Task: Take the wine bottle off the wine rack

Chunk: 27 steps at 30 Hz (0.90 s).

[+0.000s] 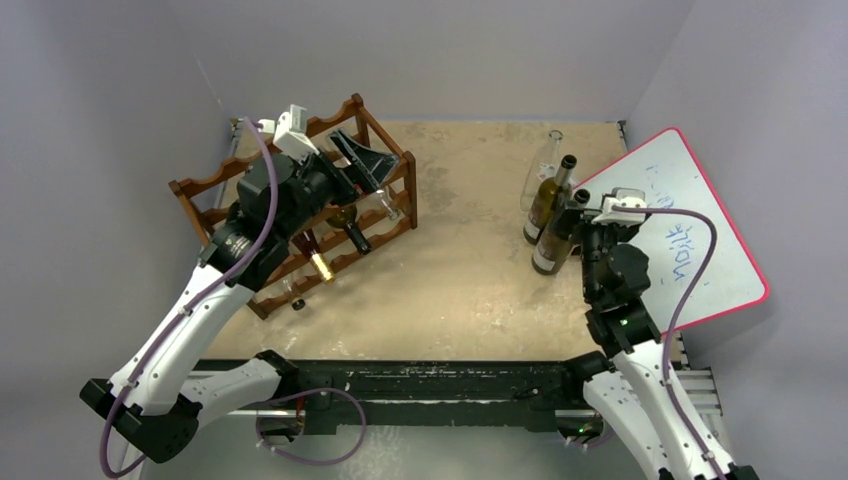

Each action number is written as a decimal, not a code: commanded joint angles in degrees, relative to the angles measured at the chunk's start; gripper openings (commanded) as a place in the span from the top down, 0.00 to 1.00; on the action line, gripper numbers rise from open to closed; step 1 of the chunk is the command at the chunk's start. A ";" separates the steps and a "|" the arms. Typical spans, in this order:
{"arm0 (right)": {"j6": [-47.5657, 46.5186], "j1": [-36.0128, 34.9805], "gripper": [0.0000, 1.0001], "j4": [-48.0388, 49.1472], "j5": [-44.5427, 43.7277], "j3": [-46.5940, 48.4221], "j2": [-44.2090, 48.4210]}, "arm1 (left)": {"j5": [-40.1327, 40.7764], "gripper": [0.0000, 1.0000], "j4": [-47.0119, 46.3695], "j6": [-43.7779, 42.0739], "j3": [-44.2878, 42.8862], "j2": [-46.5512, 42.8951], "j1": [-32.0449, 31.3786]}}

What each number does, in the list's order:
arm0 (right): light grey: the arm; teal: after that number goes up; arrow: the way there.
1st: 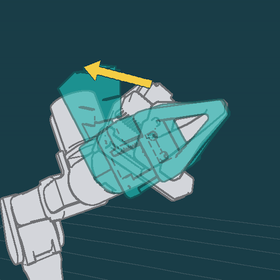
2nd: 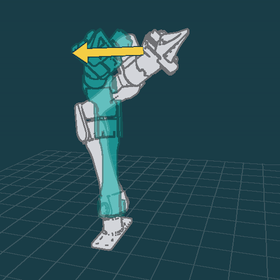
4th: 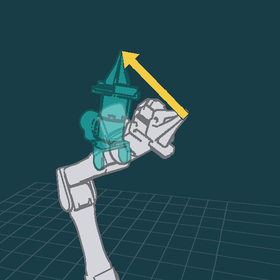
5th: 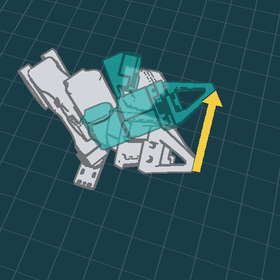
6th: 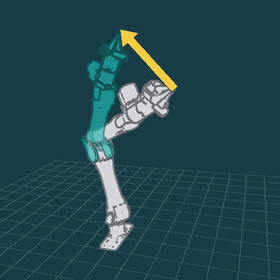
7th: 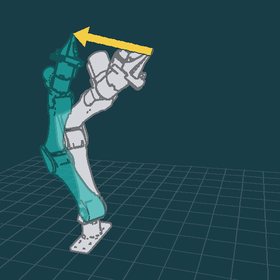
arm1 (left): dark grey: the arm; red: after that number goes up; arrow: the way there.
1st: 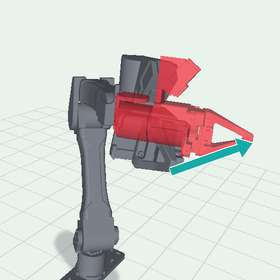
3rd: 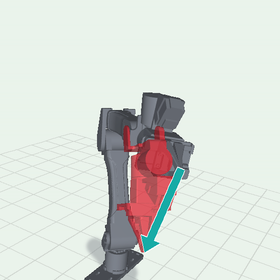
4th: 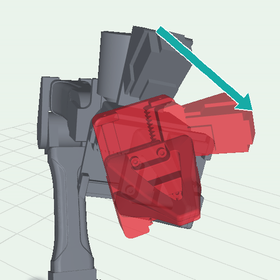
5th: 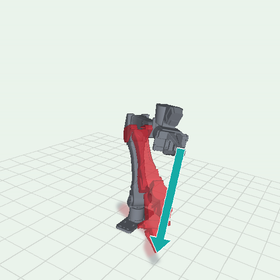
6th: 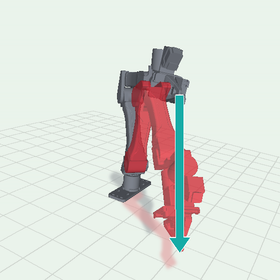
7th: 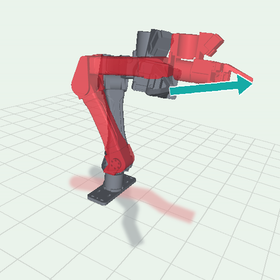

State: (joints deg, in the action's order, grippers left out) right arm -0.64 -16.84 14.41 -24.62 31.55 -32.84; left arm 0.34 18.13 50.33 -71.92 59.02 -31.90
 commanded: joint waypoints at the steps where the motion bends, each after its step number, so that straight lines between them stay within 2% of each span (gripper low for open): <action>1: -3.83 0.15 0.00 0.63 1.89 6.60 1.60 | 1.31 0.00 -0.83 -1.80 -3.63 -0.78 0.26; 5: 3.40 0.15 0.00 -0.17 1.20 11.96 0.95 | 2.81 0.00 0.28 -2.95 -4.40 -1.56 0.26; 7: 5.85 0.19 0.00 -3.49 2.65 16.26 -0.66 | 3.31 0.00 0.94 -3.35 -4.76 -2.05 0.26; 13: 3.48 0.14 0.00 -9.95 20.65 29.06 -9.16 | 5.30 0.00 2.77 -4.43 -5.52 -3.93 0.26; 20: 7.74 -0.66 0.00 -6.42 42.13 33.82 -21.20 | 8.18 0.00 5.44 -5.91 -6.56 -6.31 0.26; 22: 10.40 -3.71 0.00 -2.65 42.80 32.34 -22.93 | 8.97 0.00 6.07 -5.98 -6.57 -7.07 0.26; 27: 11.30 -19.22 0.00 2.67 35.33 31.06 -29.26 | 10.65 0.00 6.83 -6.02 -6.46 -8.67 0.26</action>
State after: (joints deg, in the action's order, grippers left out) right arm 7.97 -26.30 9.72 10.48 62.00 -59.13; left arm 8.56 25.23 45.80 -75.96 51.81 -31.90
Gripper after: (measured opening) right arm 0.998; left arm 0.996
